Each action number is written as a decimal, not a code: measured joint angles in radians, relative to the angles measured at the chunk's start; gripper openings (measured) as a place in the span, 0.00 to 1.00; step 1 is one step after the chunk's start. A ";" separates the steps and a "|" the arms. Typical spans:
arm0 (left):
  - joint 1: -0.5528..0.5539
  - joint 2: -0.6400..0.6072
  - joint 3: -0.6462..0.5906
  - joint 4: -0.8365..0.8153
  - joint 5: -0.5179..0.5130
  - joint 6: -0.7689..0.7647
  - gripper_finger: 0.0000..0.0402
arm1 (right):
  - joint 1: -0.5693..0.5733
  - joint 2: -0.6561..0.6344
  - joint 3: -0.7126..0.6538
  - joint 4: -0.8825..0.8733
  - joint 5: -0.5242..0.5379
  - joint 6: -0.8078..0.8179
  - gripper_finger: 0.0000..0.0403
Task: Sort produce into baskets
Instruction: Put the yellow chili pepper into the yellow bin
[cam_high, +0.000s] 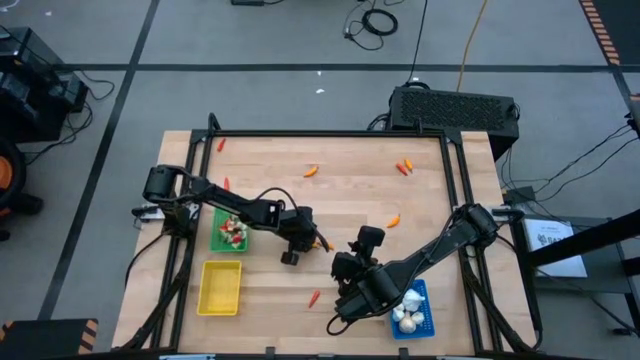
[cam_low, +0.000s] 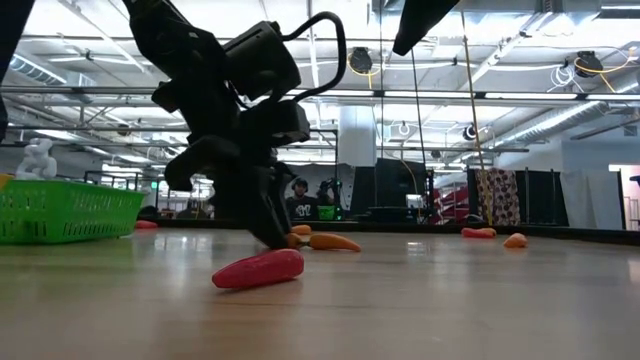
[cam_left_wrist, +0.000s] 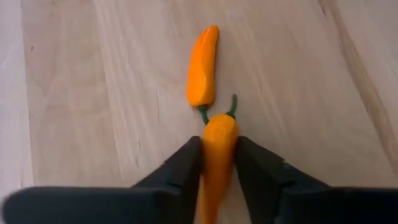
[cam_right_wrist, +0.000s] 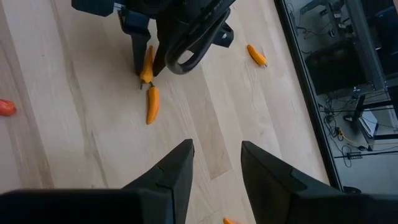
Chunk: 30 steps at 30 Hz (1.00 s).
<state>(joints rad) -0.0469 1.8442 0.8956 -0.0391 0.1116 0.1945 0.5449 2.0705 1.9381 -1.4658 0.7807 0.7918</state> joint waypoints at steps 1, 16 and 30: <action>0.000 0.000 0.000 0.000 -0.001 -0.005 0.22 | 0.000 0.000 0.000 0.000 0.000 0.000 0.31; -0.162 -0.370 -0.006 -0.466 0.086 -0.270 0.09 | 0.007 0.000 0.000 0.007 -0.032 0.017 0.31; -0.695 -0.537 -0.004 -0.658 -0.015 -0.787 0.09 | 0.020 0.000 0.000 0.114 -0.080 0.009 0.31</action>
<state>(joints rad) -0.7421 1.3075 0.8917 -0.6970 0.0965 -0.5921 0.5652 2.0708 1.9381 -1.3522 0.7008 0.8005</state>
